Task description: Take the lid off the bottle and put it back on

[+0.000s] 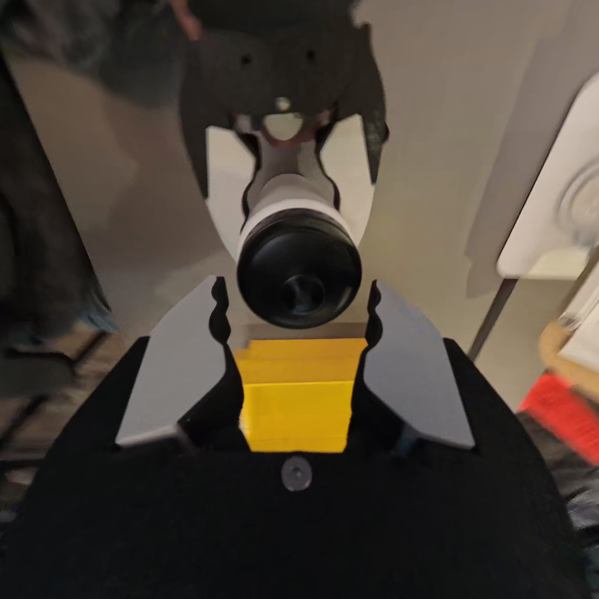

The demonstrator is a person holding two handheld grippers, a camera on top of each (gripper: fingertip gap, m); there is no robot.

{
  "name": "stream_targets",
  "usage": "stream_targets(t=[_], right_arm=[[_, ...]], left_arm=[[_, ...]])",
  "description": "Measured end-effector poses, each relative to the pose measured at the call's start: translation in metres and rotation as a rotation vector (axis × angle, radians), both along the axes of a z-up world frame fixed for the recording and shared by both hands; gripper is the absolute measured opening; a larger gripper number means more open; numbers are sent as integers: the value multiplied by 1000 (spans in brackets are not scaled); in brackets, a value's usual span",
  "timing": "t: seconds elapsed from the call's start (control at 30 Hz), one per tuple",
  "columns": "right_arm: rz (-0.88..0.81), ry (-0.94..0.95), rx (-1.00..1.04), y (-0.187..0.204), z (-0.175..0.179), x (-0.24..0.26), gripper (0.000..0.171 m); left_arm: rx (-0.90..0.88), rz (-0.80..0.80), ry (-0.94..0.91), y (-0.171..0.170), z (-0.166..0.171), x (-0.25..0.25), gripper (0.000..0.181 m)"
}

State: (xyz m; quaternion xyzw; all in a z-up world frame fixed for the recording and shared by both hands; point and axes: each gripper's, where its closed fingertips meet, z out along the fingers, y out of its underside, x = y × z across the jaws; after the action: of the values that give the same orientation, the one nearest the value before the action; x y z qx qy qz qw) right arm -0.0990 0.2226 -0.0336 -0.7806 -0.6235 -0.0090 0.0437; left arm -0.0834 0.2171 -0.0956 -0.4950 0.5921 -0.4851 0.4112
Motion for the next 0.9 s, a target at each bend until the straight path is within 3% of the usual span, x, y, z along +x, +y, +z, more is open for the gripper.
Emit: stream_targets(t=[0.07, 0.17, 0.43, 0.63, 0.9], right_arm=[[269, -20, 10, -4, 8, 5, 88], [574, -43, 57, -4, 14, 9, 80], [817, 13, -28, -1, 1, -12, 78], [839, -12, -59, 0, -5, -10, 73], [519, 30, -59, -2, -5, -8, 73]], left_arm=[[3, -5, 0, -1, 0, 0, 86], [7, -18, -1, -3, 0, -1, 86], [-11, -56, -12, -7, 0, -3, 86], [-15, -49, -11, -6, 0, -3, 86], [-10, -32, -4, -5, 0, -1, 86]])
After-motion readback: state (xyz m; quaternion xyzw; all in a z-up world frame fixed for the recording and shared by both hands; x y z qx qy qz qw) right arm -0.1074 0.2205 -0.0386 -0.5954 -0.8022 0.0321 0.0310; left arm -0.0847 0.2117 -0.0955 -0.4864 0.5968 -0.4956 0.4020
